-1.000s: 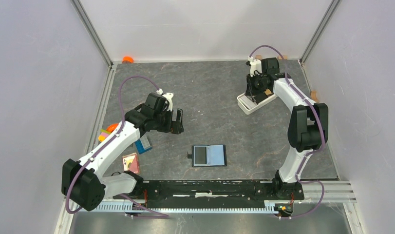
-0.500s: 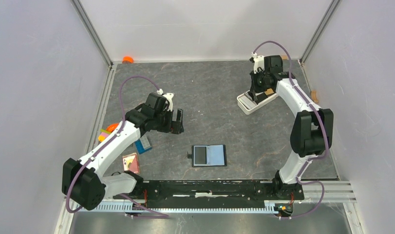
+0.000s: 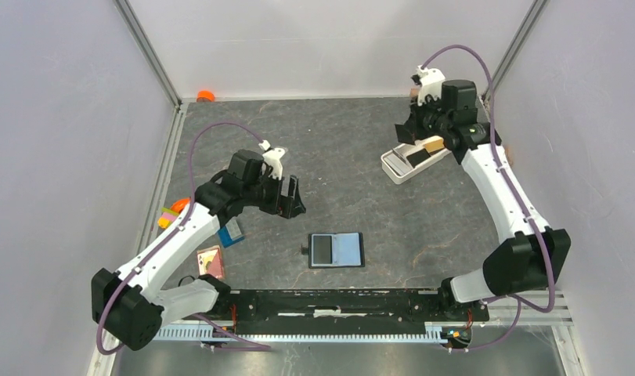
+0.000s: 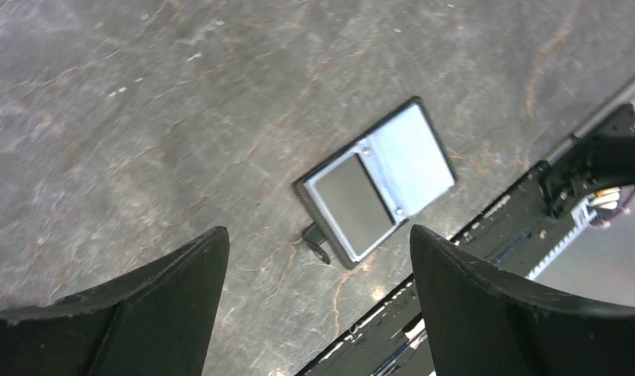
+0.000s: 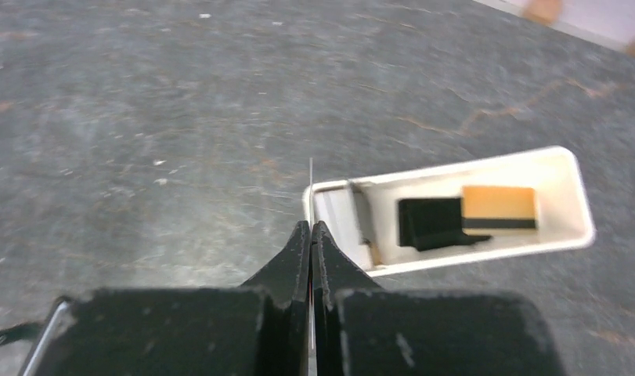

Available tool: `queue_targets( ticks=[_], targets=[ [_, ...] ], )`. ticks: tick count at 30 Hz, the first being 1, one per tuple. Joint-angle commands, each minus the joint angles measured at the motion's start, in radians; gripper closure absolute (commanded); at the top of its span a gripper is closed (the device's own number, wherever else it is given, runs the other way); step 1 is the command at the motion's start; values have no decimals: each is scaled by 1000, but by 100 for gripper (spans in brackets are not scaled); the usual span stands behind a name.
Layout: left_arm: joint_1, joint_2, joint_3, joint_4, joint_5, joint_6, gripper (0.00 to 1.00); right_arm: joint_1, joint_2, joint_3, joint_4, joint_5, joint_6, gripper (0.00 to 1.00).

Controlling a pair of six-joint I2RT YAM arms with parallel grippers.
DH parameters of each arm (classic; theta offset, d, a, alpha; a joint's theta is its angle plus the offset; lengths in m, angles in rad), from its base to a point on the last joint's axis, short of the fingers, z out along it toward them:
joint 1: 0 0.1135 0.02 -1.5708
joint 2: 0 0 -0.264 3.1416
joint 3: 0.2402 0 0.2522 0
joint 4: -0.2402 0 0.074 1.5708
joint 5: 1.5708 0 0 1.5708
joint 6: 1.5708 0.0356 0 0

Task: Put the credit cards into the card holder
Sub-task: Pick up the credit card from the storage box, then insert the credit card into the card holder.

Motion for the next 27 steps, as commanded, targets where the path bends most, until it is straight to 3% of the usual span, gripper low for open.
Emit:
queue_targets(
  ticks=[1, 9, 18, 20, 27],
  targets=[
    [-75, -30, 49, 75, 86, 75, 10, 113, -50, -28, -38, -122, 4, 100],
    [-149, -35, 12, 165, 249, 99, 9, 346, -120, -375, 104, -474, 76, 100],
    [-264, 68, -3, 121, 396, 140, 10, 487, -119, -543, 277, -748, 191, 100],
    [-279, 87, 0, 103, 395, 146, 13, 499, -122, -545, 292, -779, 201, 100],
    [-310, 120, 10, 74, 385, 159, 41, 507, -136, -545, 353, -838, 242, 100]
  ],
)
